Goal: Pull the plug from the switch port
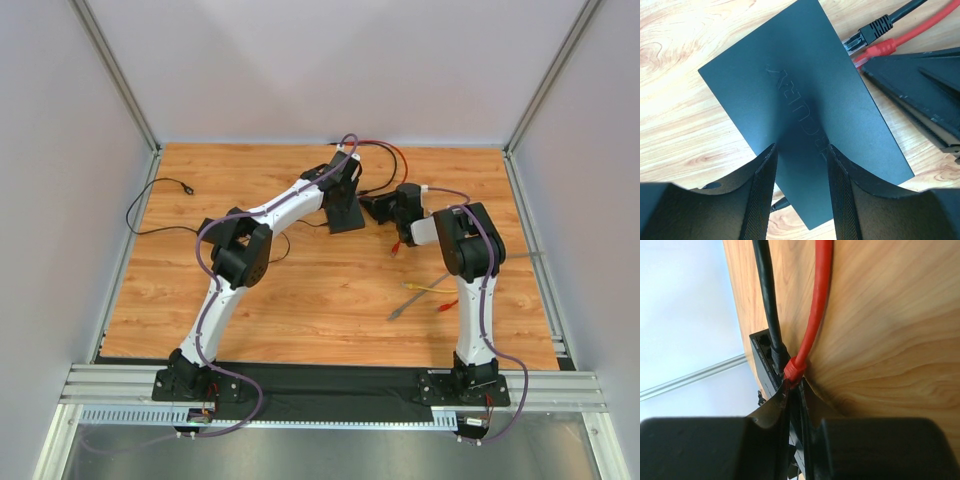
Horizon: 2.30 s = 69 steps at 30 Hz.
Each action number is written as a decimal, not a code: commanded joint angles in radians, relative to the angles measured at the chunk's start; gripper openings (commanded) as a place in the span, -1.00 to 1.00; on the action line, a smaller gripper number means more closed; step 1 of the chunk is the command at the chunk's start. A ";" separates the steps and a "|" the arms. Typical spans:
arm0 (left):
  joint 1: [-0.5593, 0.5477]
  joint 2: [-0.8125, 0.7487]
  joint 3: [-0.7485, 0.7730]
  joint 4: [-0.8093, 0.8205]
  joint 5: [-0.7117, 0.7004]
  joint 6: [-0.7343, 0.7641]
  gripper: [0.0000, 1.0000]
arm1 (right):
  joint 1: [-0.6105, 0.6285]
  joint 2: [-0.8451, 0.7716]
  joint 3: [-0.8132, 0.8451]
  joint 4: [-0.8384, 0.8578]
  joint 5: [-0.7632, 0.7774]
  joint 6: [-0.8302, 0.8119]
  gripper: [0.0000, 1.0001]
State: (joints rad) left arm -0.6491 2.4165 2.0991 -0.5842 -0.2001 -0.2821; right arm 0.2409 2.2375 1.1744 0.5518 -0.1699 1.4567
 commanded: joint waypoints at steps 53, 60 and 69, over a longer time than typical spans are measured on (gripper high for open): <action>0.003 0.023 -0.070 -0.012 0.087 0.006 0.08 | -0.172 -0.019 0.070 -0.262 0.010 -0.202 -0.29; 0.002 0.018 -0.077 -0.008 0.085 0.004 0.08 | -0.170 0.013 0.114 -0.283 -0.002 -0.210 -0.36; 0.002 0.012 -0.086 0.000 0.085 0.004 0.08 | -0.170 0.033 0.149 -0.328 0.004 -0.228 -0.46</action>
State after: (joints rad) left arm -0.6472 2.4104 2.0594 -0.4877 -0.1574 -0.2806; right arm 0.0750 2.2246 1.3003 0.3206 -0.1852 1.2751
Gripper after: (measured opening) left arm 0.541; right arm 0.275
